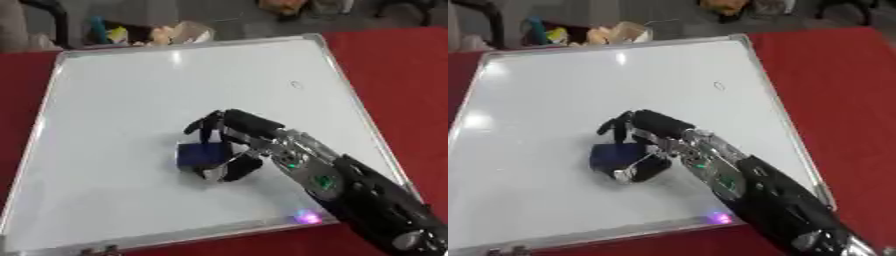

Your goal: Wipe the whiteboard clean with a brush.

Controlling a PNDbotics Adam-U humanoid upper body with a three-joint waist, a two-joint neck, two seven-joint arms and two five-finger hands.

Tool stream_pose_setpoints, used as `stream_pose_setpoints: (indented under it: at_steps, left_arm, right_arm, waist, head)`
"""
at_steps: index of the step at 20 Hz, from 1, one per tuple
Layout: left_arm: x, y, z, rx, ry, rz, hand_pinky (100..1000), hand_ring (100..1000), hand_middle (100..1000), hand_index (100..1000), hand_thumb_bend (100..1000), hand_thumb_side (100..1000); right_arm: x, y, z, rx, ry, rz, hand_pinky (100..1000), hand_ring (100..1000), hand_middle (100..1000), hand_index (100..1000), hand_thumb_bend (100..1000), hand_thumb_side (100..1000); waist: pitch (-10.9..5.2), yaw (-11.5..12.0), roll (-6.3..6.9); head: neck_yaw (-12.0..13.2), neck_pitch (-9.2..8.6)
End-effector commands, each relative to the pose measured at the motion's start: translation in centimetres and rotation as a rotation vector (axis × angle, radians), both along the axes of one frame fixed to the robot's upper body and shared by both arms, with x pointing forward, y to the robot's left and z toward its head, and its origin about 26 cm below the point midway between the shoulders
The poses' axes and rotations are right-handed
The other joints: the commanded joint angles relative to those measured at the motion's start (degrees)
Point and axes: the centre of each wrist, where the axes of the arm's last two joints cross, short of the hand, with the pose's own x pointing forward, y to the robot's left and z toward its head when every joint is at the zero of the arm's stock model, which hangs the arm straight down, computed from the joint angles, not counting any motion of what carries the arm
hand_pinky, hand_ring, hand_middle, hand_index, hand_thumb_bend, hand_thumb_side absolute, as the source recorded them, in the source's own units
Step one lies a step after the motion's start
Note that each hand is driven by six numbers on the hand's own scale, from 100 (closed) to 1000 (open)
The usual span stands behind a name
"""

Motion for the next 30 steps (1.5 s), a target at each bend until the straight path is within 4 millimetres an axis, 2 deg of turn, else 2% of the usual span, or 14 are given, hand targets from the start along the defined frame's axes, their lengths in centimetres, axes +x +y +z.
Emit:
stream_pose_setpoints:
  at_steps: [1,6,8,11,20,30]
  left_arm:
    - [0.1,0.0,0.8,0.01,-0.026,-0.008,416,581,514,643,317,911]
    - [0.1,0.0,0.8,0.011,-0.026,-0.009,416,581,514,644,317,911]
    - [0.1,0.0,0.8,0.011,-0.026,-0.01,416,581,514,644,317,911]
    - [0.1,0.0,0.8,0.011,-0.025,-0.009,416,581,514,644,316,912]
    - [0.1,0.0,0.7,0.01,-0.024,-0.011,417,581,514,645,316,912]
    - [0.1,-0.1,0.8,0.01,-0.026,-0.013,417,581,514,645,312,915]
  right_arm:
    - [0.2,-0.1,0.6,-0.007,-0.025,-0.003,453,700,558,867,385,448]
    - [0.0,0.0,1.0,-0.018,-0.047,0.021,542,797,665,884,522,509]
    - [0.0,0.0,1.2,-0.023,-0.061,0.025,547,805,685,888,553,536]
    - [-0.2,0.1,1.4,-0.026,-0.08,0.034,546,803,687,891,572,521]
    - [-0.3,0.0,1.4,-0.047,-0.092,0.024,548,792,727,899,562,523]
    - [0.7,-0.9,-0.1,-0.1,-0.057,-0.043,550,788,727,898,537,520]
  waist:
    - [-0.88,0.0,0.01]
    - [-0.92,-0.1,0.03]
    - [-0.94,-0.1,0.05]
    - [-0.92,-0.1,0.08]
    - [-0.83,-0.1,0.21]
    - [-0.16,0.2,0.37]
  head:
    - [-0.2,0.31]
    - [-0.2,0.39]
    - [-0.2,0.44]
    - [-0.2,0.55]
    - [-0.3,0.62]
    - [-0.3,0.54]
